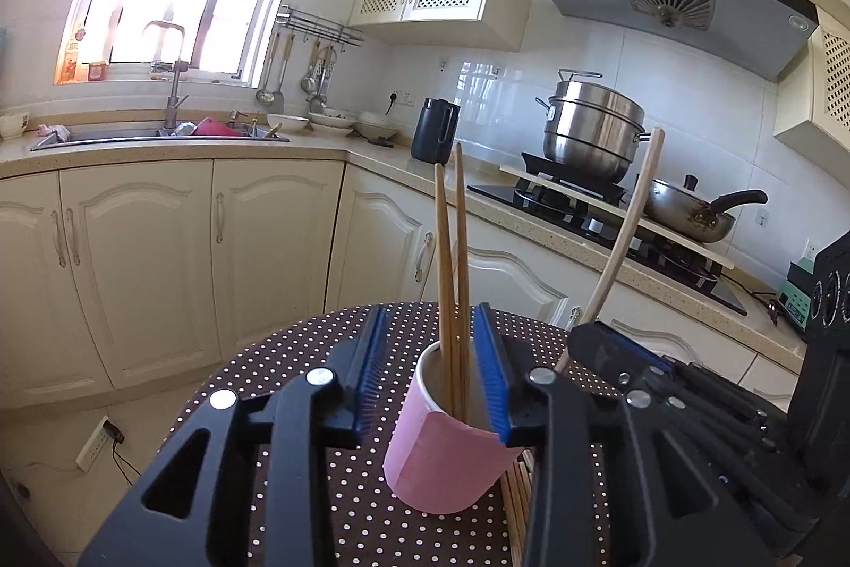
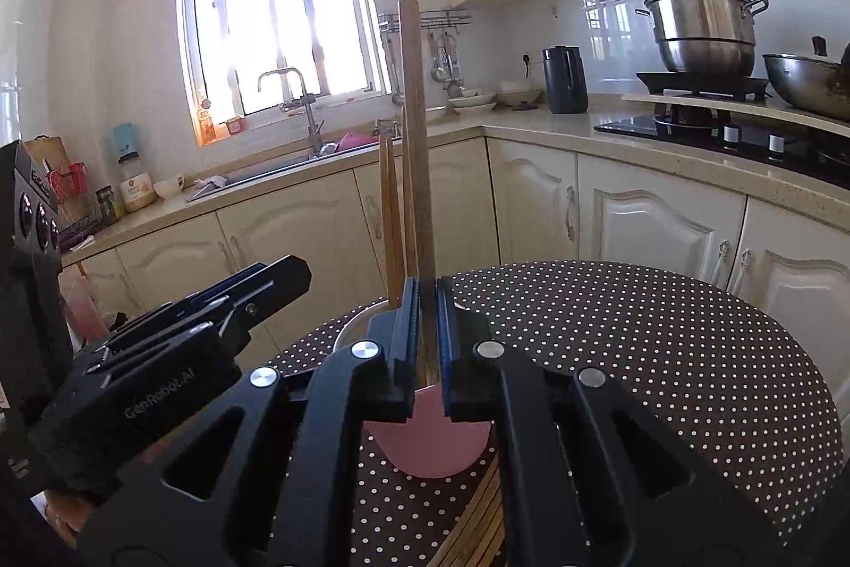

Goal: Organize utensils
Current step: 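Lower both chopsticks into the pink cup and open both tools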

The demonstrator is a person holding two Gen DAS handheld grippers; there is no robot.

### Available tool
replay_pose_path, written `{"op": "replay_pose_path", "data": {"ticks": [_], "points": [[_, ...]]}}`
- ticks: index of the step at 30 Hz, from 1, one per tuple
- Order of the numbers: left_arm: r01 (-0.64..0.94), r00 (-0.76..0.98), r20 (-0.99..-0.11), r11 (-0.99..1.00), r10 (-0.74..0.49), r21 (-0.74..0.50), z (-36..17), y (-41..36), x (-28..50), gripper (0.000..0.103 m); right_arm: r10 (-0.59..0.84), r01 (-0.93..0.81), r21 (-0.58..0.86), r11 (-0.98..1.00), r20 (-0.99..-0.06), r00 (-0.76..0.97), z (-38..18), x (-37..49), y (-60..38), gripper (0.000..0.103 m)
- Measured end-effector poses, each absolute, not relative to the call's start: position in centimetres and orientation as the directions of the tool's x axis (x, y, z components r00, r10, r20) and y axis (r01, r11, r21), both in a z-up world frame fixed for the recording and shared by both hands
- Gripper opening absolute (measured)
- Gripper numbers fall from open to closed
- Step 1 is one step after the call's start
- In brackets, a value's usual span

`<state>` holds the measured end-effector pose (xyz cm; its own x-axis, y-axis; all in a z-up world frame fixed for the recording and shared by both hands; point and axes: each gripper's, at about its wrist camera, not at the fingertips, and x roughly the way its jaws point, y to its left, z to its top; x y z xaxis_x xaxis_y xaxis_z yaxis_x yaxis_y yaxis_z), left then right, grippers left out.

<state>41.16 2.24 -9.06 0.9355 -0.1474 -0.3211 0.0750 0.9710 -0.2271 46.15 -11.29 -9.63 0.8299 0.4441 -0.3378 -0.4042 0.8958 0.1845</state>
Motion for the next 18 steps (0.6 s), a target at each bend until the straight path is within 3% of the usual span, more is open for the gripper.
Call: {"op": "replay_pose_path", "data": {"ticks": [4, 13, 18], "points": [[0.05, 0.941, -0.317, 0.976, -0.116, -0.21, -8.5, 2.6, 40.2, 0.045, 0.444, -0.402, 0.188, 0.896, -0.338, 0.83, -9.2, 45.6, -11.2, 0.008], [0.004, 0.947, -0.316, 0.99, -0.05, -0.143, -7.3, 2.6, 37.9, 0.052, 0.441, -0.4, 0.189, 0.897, -0.336, 0.832, -7.9, 43.8, -11.4, 0.009], [0.017, 0.946, -0.318, 0.989, -0.063, -0.144, -6.7, 2.5, 36.7, 0.058, 0.432, -0.392, 0.185, 0.901, -0.327, 0.84, -7.2, 42.5, -12.0, 0.023]]}}
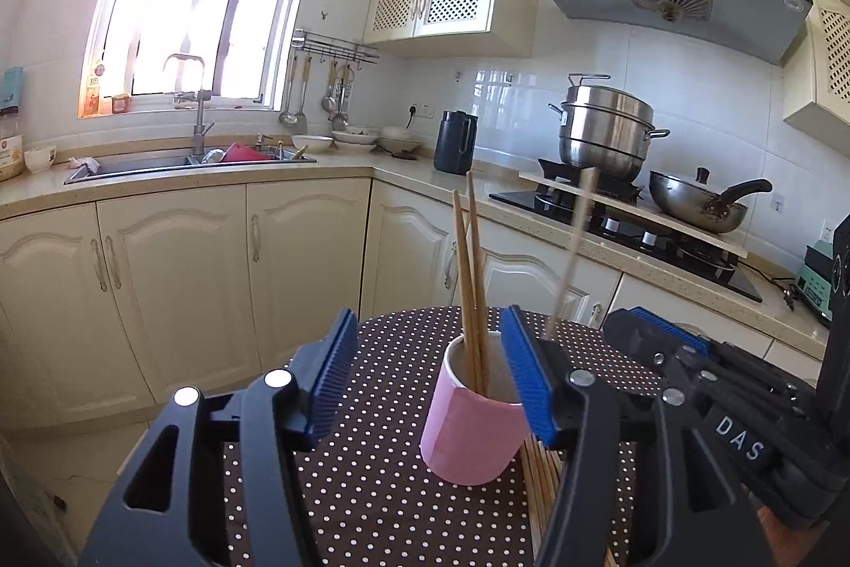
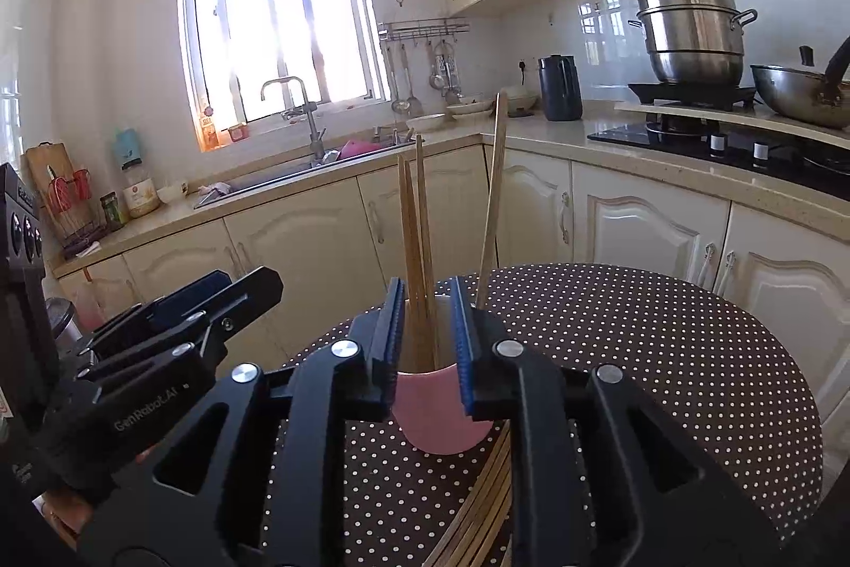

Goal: Organize utensils
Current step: 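Lower both chopsticks into the pink cup and open both tools, then move both open tools back down to the chopstick pile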

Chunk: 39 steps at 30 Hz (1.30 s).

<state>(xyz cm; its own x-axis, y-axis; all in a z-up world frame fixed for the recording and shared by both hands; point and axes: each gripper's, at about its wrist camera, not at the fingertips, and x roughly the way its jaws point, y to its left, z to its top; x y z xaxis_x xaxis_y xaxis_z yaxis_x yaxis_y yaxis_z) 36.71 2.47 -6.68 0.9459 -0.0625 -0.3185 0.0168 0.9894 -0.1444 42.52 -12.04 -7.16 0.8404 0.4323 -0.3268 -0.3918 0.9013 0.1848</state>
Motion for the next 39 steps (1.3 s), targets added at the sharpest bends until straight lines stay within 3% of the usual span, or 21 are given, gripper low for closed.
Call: {"op": "replay_pose_path", "data": {"ticks": [4, 5, 6, 28, 33, 39], "points": [[0.017, 0.949, -0.31, 0.991, -0.058, -0.132, -6.1, 2.0, 35.8, 0.061, 0.431, -0.391, 0.184, 0.902, -0.315, 0.846, -6.5, 41.2, -12.5, 0.034], [0.019, 0.949, -0.309, 0.991, -0.058, -0.13, -6.0, 1.9, 35.5, 0.062, 0.429, -0.39, 0.181, 0.903, -0.311, 0.848, -6.4, 40.8, -12.6, 0.044], [0.019, 0.949, -0.309, 0.992, -0.058, -0.127, -5.9, 1.8, 35.3, 0.063, 0.426, -0.389, 0.175, 0.904, -0.304, 0.852, -6.2, 40.3, -12.6, 0.047], [0.016, 0.946, -0.322, 1.0, -0.015, 0.001, -6.2, -2.2, 31.7, 0.067, 0.402, -0.366, 0.17, 0.915, -0.31, 0.862, -6.5, 35.8, -15.7, 0.048], [0.08, 0.916, -0.396, 0.996, -0.06, 0.035, -7.5, -3.5, 32.7, 0.067, 0.379, -0.336, 0.178, 0.925, -0.366, 0.85, -8.1, 36.2, -16.9, 0.049], [0.161, 0.813, -0.575, 0.985, -0.095, 0.066, -11.1, -5.0, 34.9, 0.067, 0.348, -0.286, 0.2, 0.937, -0.469, 0.812, -11.0, 37.6, -18.3, 0.051]]}}
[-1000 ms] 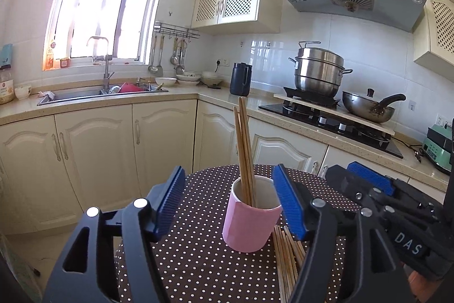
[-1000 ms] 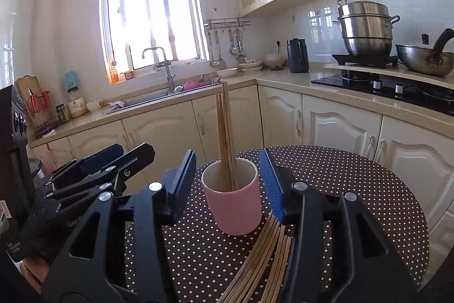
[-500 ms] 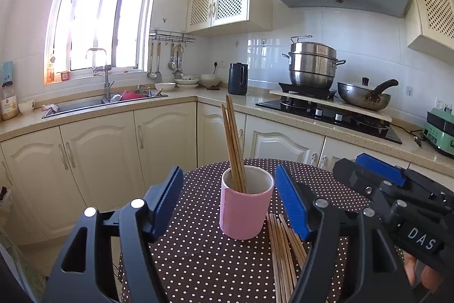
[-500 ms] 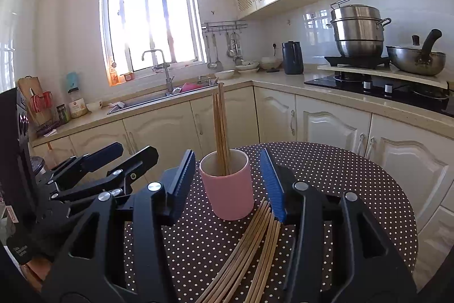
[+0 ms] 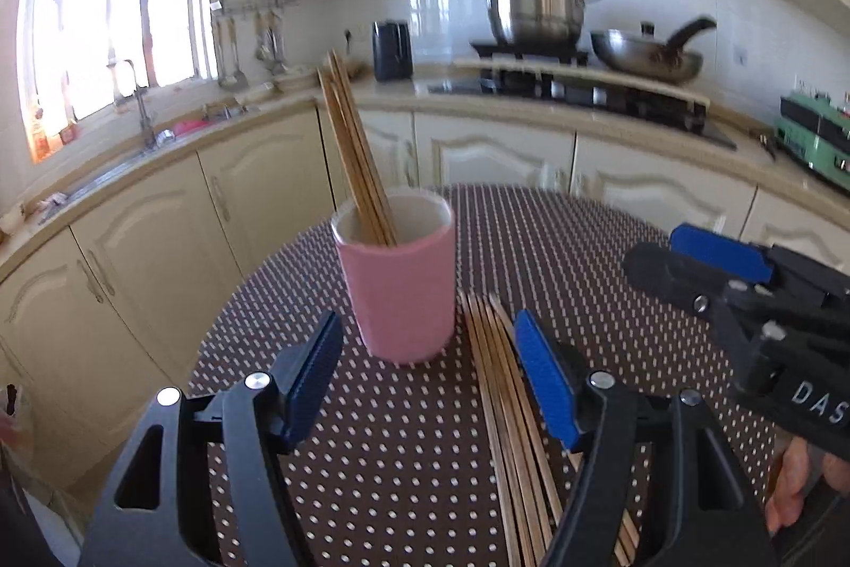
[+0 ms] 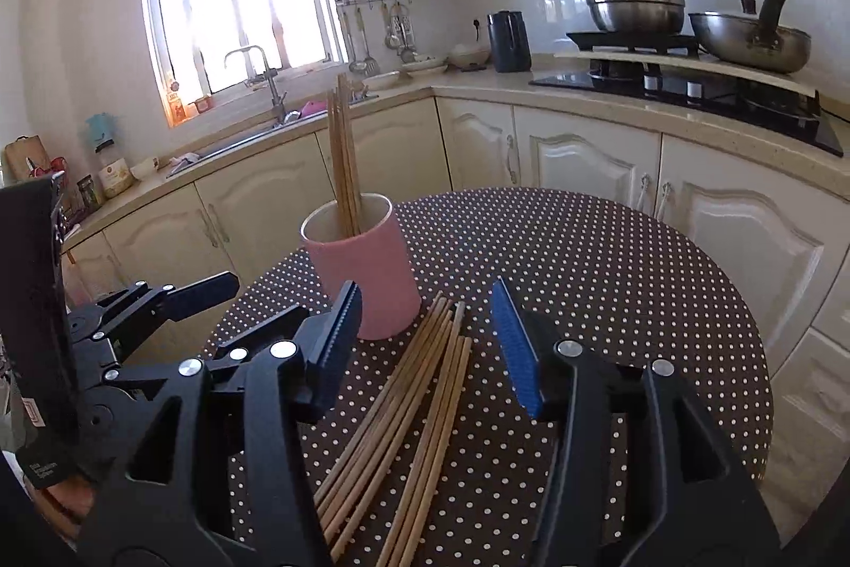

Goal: Organize utensils
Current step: 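Move both open tools back down to the chopstick pile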

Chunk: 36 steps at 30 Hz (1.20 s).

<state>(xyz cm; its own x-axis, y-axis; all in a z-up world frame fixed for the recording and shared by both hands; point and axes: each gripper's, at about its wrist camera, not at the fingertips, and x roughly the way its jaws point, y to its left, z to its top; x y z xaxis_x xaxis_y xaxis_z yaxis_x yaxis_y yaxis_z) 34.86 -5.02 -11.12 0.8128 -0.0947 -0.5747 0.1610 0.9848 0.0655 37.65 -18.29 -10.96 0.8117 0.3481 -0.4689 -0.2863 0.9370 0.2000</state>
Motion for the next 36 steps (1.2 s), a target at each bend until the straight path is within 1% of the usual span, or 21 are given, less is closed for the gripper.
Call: {"op": "replay_pose_path", "data": {"ticks": [3, 6, 12, 18, 28, 36], "points": [[0.186, 0.746, -0.655, 0.982, -0.116, 0.038, -12.9, -5.1, 36.0, 0.067, 0.337, -0.267, 0.208, 0.941, -0.522, 0.783, -12.3, 38.3, -18.6, 0.051], [0.186, 0.686, -0.72, 0.982, -0.105, 0.034, -14.8, -5.0, 37.0, 0.067, 0.32, -0.244, 0.208, 0.947, -0.577, 0.751, -13.7, 39.1, -18.8, 0.051], [0.19, 0.608, -0.787, 0.982, -0.105, 0.016, -17.9, -4.4, 38.1, 0.067, 0.307, -0.221, 0.212, 0.952, -0.649, 0.696, -16.1, 40.0, -19.0, 0.052], [0.209, 0.584, -0.807, 0.976, -0.083, 0.052, -20.0, -5.1, 38.6, 0.067, 0.299, -0.216, 0.208, 0.954, -0.69, 0.659, -17.8, 40.6, -19.0, 0.052], [0.219, 0.586, -0.806, 0.974, -0.088, 0.052, -19.7, -4.5, 38.5, 0.067, 0.286, -0.214, 0.194, 0.958, -0.73, 0.621, -19.1, 41.3, -18.8, 0.052], [0.22, 0.591, -0.803, 0.973, -0.078, 0.068, -19.7, -4.1, 38.0, 0.067, 0.23, -0.229, 0.118, 0.966, -0.797, 0.559, -20.3, 41.4, -17.2, 0.052]]}}
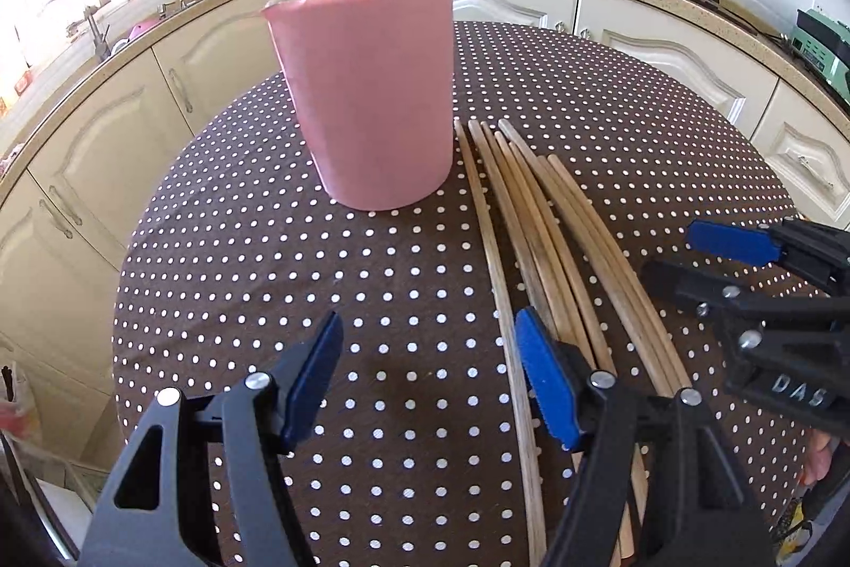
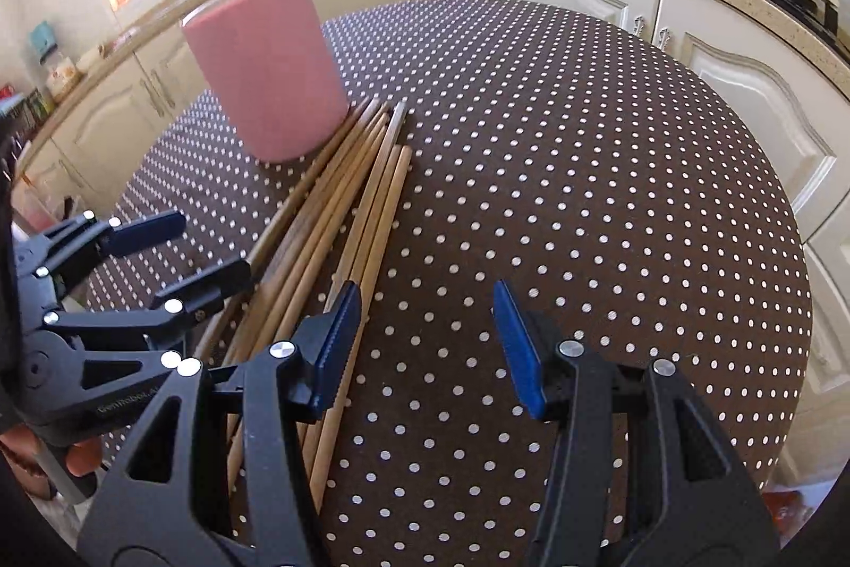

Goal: Organize utensils
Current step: 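Move both open tools back down to the chopstick pile, then close the left tool on one chopstick while the right tool grasps another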

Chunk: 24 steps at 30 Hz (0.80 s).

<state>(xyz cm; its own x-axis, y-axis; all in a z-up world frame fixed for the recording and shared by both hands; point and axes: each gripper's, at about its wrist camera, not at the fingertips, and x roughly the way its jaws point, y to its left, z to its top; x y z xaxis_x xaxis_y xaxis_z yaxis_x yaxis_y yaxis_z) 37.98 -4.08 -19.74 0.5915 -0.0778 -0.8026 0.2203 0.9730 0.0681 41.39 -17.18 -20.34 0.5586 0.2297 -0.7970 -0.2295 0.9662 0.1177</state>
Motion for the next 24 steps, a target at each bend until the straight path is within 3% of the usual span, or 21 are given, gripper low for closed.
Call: {"op": "replay_pose_path", "data": {"ticks": [16, 19, 21, 24], "points": [[0.236, 0.577, -0.811, 0.97, -0.093, 0.057, -19.7, -3.5, 38.0, 0.067, 0.119, -0.239, -0.01, 0.971, -0.848, 0.517, -20.4, 42.1, -14.5, 0.05], [0.252, 0.549, -0.832, 0.965, -0.081, 0.073, -19.8, -4.1, 38.8, 0.067, 0.107, -0.254, -0.024, 0.967, -0.866, 0.489, -20.3, 42.6, -14.6, 0.047], [0.257, 0.537, -0.839, 0.964, -0.082, 0.07, -19.8, -4.5, 39.5, 0.067, 0.112, -0.271, -0.018, 0.963, -0.882, 0.457, -20.1, 43.1, -14.6, 0.037], [0.253, 0.492, -0.865, 0.967, -0.102, 0.031, -19.7, -4.7, 40.8, 0.066, 0.107, -0.304, -0.023, 0.952, -0.909, 0.402, -19.9, 44.2, -14.4, 0.032]]}}
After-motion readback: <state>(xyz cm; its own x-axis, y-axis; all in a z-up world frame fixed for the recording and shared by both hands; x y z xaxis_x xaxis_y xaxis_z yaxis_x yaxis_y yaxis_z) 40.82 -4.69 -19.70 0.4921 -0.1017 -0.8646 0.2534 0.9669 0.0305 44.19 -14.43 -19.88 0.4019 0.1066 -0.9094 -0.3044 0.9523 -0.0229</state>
